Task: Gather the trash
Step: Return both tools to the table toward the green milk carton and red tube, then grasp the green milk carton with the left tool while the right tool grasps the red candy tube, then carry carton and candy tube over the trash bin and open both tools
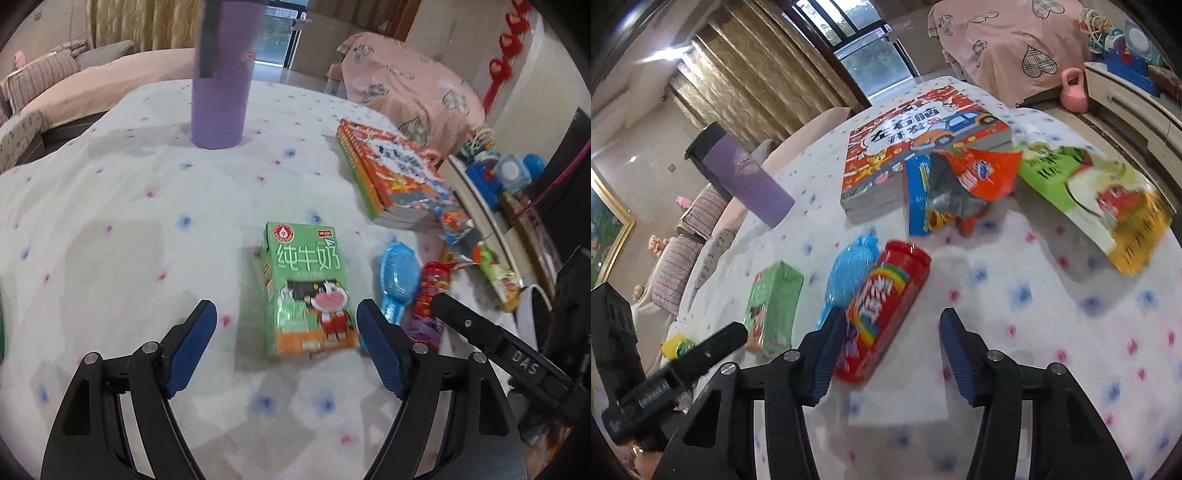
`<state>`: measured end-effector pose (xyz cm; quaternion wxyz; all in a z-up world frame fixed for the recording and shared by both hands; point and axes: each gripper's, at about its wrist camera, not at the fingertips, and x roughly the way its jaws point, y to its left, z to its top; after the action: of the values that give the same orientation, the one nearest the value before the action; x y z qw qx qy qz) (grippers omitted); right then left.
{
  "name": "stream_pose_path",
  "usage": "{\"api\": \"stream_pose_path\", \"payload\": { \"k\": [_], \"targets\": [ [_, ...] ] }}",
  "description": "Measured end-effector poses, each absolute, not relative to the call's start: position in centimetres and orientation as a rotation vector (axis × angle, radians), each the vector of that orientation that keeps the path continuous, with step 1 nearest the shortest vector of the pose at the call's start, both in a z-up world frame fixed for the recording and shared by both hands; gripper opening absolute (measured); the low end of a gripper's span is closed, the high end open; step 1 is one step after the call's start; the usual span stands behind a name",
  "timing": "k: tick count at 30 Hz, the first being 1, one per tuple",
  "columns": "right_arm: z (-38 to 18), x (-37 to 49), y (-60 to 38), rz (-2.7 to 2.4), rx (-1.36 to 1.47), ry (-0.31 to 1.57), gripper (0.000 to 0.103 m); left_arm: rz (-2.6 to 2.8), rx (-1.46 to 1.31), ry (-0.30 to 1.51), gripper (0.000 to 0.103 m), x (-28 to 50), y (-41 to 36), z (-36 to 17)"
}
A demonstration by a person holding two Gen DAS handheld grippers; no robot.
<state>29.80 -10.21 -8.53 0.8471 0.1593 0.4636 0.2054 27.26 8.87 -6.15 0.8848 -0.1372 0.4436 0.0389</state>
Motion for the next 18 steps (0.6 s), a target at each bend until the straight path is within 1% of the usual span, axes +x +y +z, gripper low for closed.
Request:
{"api": "stream_pose_path", "payload": {
  "k": [3,4,5,6,7,9,11,18],
  "targets": [
    [-8.7,30.8,-9.4,0.438,0.320,0.994,0.053,0.086,-0.257,0.945,0.080,28.4,8.7,-7.0],
    [-8.7,30.9,-9.2,0.433,0.312,0.991,0.052,0.086,-0.247,0.950,0.080,28.7,8.6,-7.2],
    [-8.7,31.1,-9.1,0.435,0.304,0.992,0.049,0.085,-0.237,0.957,0.079,28.9,8.4,-7.5],
    [-8.7,31.1,-8.9,0.442,0.300,0.992,0.046,0.083,-0.225,0.963,0.075,29.1,8.2,-7.8],
    [-8.8,31.1,-8.9,0.454,0.307,0.995,0.045,0.084,-0.206,0.959,0.074,29.1,7.9,-7.9],
    [-8.8,30.8,-9.1,0.459,0.304,0.991,0.043,0.060,-0.173,0.946,0.052,28.9,7.3,-7.7],
    [-8.6,30.4,-9.3,0.469,0.307,0.990,0.040,0.055,-0.162,0.940,0.052,28.5,7.1,-7.4],
    [-7.4,27.2,-12.5,0.473,0.337,0.954,0.034,-0.011,-0.208,0.903,0.051,25.5,6.3,-5.4]
  ]
}}
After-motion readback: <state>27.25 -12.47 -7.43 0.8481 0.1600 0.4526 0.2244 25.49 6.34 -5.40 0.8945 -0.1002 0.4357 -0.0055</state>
